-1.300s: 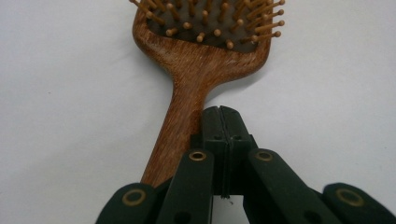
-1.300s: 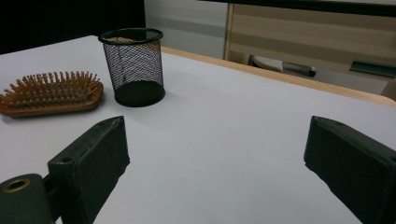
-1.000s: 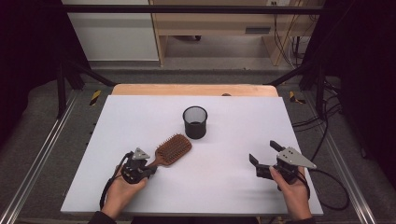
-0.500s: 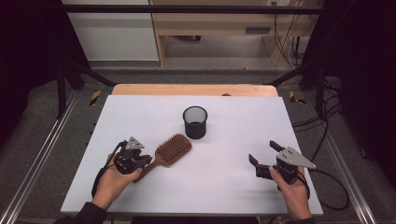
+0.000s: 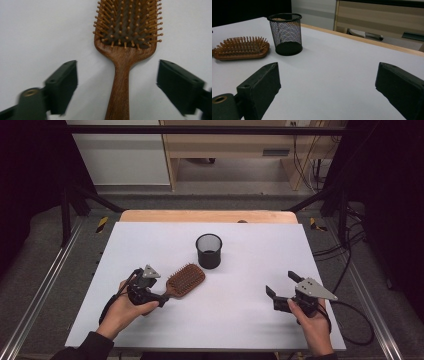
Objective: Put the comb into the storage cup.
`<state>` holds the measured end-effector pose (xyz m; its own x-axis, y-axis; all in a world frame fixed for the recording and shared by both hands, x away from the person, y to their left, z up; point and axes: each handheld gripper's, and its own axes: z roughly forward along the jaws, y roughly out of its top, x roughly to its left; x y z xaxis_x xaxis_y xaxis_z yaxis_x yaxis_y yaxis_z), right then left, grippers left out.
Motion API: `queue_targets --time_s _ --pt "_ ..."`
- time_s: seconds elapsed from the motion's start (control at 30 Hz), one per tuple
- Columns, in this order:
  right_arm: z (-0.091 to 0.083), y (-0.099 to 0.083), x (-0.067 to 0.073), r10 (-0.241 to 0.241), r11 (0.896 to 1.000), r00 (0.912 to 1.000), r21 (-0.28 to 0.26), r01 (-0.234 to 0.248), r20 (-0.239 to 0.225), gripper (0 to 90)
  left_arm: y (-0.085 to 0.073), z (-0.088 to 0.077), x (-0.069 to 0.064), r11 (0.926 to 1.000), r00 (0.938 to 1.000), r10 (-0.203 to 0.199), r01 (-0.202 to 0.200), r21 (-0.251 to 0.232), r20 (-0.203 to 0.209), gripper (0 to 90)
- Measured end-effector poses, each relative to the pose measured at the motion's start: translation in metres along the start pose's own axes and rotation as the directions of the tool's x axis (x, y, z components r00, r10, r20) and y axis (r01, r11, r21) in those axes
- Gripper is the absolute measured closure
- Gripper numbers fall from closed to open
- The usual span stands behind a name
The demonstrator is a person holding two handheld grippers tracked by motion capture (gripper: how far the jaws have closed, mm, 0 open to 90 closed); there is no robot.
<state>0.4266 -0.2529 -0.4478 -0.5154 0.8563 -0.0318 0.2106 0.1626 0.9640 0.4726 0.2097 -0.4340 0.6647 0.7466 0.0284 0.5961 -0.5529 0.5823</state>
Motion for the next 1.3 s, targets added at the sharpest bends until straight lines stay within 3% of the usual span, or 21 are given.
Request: queue_targets --time_s 0.1,0.57,0.67,0.9,1.3 --pt "0.0 0.0 0.0 0.0 1.0 1.0 0.0 0.0 -0.001 6.1 0.001 0.004 0.0 0.9996 1.0 0.001 -0.001 0.028 0.005 6.0" --pt "0.001 0.0 0.001 -0.001 1.0 1.0 0.008 0.001 -0.006 6.1 0.002 0.016 0.004 0.9963 0.9992 0.015 -0.018 0.084 0.037 11.3" --pt "0.001 -0.001 0.001 -0.003 1.0 1.0 0.009 0.003 -0.006 6.1 0.002 0.018 0.004 0.9958 0.999 0.019 -0.023 0.089 0.041 16.9" --pt "0.002 -0.001 0.001 -0.004 1.0 0.9999 0.012 0.004 -0.01 6.1 0.004 0.02 0.003 0.993 0.9978 0.029 -0.035 0.112 0.061 41.4" --pt "0.002 -0.001 0.002 -0.005 1.0 0.9999 0.016 0.005 -0.015 6.1 0.004 0.024 0.003 0.9874 0.996 0.034 -0.046 0.152 0.083 62.4"
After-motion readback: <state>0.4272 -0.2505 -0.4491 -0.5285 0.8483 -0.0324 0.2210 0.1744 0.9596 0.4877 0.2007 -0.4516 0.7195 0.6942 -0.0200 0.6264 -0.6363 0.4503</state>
